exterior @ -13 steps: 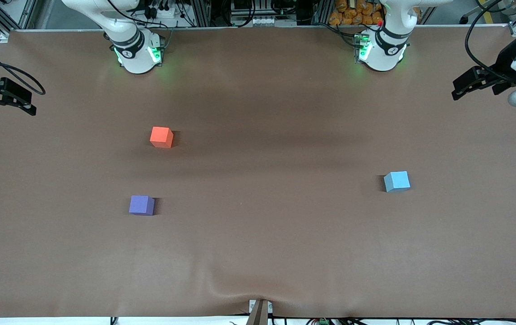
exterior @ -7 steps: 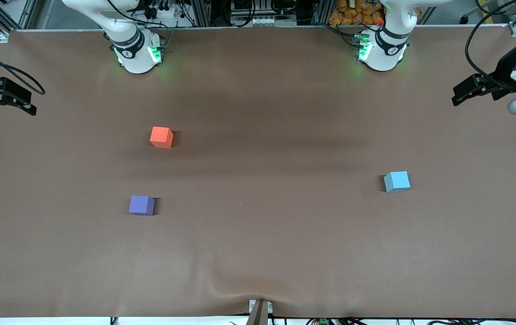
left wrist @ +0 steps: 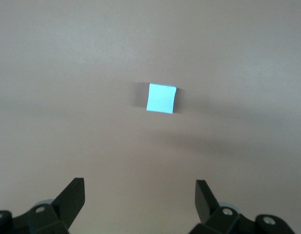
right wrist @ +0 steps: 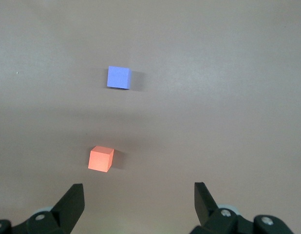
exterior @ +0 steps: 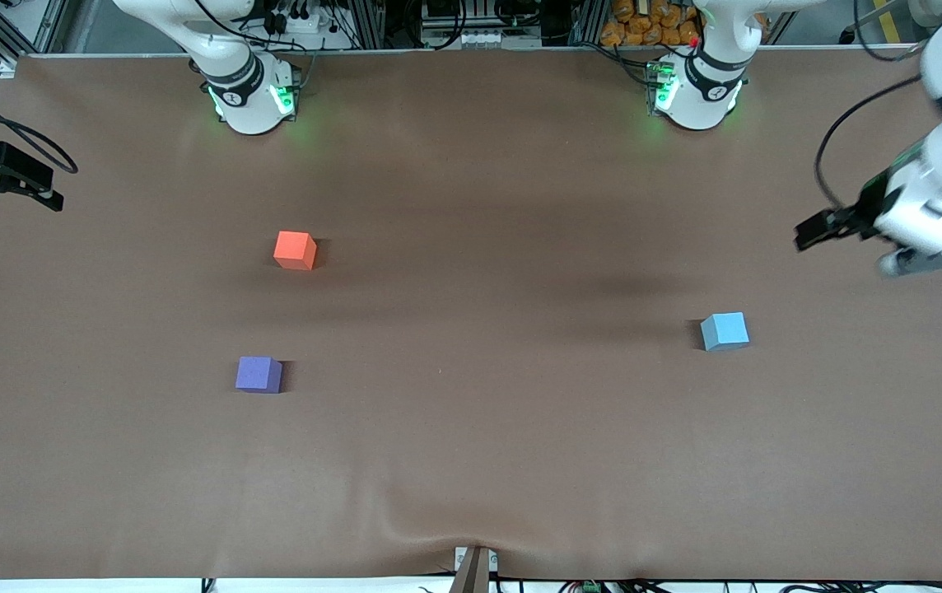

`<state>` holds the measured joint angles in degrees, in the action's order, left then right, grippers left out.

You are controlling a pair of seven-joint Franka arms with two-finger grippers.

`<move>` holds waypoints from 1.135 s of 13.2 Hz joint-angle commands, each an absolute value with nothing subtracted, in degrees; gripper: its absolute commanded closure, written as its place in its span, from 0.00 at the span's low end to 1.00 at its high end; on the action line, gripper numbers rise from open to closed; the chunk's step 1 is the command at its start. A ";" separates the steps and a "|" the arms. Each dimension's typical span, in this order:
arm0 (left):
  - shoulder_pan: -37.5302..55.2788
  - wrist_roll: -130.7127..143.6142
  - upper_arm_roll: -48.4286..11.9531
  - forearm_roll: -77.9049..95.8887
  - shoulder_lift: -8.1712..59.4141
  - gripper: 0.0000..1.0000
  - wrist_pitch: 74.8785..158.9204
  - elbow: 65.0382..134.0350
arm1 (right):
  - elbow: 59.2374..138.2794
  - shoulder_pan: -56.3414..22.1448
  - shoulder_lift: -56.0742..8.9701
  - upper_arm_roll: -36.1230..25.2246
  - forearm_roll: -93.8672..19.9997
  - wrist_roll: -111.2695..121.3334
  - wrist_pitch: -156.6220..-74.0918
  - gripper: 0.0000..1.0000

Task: Place blue block between orange and purple blocks
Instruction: 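Reach the left gripper down over the light-blue cube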

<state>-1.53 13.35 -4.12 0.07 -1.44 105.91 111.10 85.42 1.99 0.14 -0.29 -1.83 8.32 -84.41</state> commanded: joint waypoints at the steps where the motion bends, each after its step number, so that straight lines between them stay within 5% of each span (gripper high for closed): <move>1: -2.02 14.33 -4.57 -0.53 -1.06 0.00 118.17 121.26 | 85.78 3.34 0.44 0.53 -3.08 9.32 -84.20 0.00; 5: -2.29 13.54 -4.66 -0.53 4.64 0.00 136.63 130.24 | 85.78 3.43 0.44 0.53 -3.08 9.32 -84.20 0.00; 10: -2.11 13.27 -4.75 -0.26 15.10 0.00 151.58 129.73 | 85.78 3.43 0.44 0.53 -3.08 9.32 -84.20 0.00; 15: -2.11 13.18 -4.92 -0.09 18.71 0.00 152.58 127.36 | 85.78 3.43 0.44 0.53 -3.08 9.32 -84.11 0.00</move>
